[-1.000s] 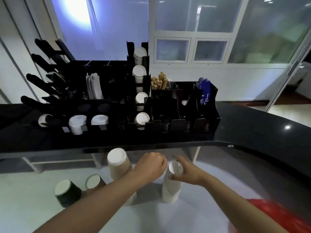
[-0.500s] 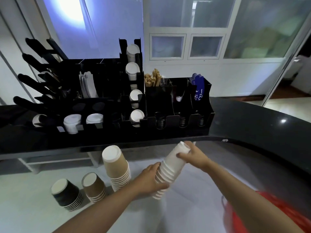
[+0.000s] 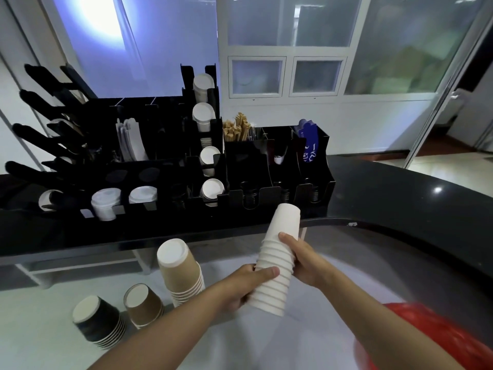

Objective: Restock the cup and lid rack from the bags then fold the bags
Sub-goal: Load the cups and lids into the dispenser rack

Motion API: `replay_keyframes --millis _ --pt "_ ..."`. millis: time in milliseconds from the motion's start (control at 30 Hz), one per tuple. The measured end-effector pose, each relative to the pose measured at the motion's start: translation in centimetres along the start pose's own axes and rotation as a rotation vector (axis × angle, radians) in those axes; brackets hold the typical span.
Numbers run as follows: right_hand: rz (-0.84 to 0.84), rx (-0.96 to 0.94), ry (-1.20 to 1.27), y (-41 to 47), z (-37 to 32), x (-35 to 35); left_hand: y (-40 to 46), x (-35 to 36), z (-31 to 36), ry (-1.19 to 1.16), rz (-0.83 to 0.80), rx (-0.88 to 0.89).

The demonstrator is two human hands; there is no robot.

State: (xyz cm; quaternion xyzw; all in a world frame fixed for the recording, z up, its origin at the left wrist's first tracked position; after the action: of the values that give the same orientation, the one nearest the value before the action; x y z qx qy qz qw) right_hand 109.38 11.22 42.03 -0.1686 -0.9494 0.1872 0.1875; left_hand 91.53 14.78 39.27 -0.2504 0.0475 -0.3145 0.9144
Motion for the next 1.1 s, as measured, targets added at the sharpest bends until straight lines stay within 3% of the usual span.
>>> replay_keyframes --millis 233,367,467,600,800,1100 --pt "0.147 -0.097 -0.063 0.6 0.3 1.1 0.5 -0.6 0.2 0.227 0.082 0.078" --pt "0.274 -0.240 -0.114 1.0 0.3 1.8 1.3 -0.3 0.1 0.340 0.182 0.203" --pt "0.424 -0.378 -0.171 1.3 -0.7 1.4 2.3 -0.8 -1.0 0.427 0.268 0.180" --pt "0.434 -0.454 -0.138 1.5 -3.3 -0.2 3.3 -1.6 -3.3 0.523 0.259 0.158" --pt "0.501 -0.464 -0.159 1.0 -4.7 -2.9 5.9 -1.6 -3.6 0.712 0.386 0.178" --pt "0.572 -0.506 -0.409 -0.3 -3.1 -6.6 8.1 0.9 -4.8 0.506 0.308 0.201"
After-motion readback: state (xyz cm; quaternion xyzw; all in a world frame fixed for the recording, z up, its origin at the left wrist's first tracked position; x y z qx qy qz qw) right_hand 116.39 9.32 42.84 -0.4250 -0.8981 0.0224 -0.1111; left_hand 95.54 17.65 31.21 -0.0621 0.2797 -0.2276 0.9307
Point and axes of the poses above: each hand's wrist, its own y-axis towards the middle knuckle, its own x-axis out of the palm, z = x × y, the point moved 2 cm from there along y, towards the middle knuckle, and after that the axes turned 15 degrees about z, right-handed, at the moved point
